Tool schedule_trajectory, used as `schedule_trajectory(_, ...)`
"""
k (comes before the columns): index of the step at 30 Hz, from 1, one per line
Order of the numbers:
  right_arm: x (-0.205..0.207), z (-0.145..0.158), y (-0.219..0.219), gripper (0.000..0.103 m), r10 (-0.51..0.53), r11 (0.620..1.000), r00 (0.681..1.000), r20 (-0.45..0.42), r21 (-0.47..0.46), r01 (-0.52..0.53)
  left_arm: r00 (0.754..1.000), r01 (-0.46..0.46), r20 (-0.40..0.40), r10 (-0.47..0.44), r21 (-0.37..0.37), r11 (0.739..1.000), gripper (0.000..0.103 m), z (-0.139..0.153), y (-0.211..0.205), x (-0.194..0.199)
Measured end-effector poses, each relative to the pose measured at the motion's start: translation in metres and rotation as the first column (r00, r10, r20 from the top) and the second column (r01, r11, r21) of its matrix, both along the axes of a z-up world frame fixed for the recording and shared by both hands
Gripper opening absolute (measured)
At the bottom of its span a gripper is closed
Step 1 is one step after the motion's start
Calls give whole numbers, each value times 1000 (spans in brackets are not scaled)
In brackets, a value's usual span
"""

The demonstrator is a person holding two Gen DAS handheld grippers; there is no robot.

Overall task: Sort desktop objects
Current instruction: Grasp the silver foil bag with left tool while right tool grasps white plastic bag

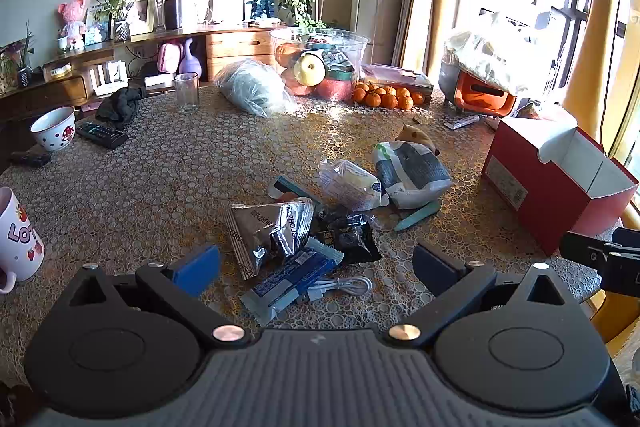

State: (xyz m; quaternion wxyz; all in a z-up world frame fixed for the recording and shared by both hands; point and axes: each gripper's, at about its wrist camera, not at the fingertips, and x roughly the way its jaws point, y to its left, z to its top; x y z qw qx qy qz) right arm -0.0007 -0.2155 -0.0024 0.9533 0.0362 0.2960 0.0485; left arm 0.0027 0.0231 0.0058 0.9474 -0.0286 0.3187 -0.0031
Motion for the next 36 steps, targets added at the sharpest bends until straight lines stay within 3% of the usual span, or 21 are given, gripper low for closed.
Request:
schedule_trajectory(16,58,-3,23,98,73,997,997,-9,-23,-73,1000,-24,-15,24,17,1000,103,-8,23,44)
schedule_trajectory(36,162,-38,53,96,132,987,990,-57,-89,-137,990,-58,-128,62,39,998,103,-58,41,115)
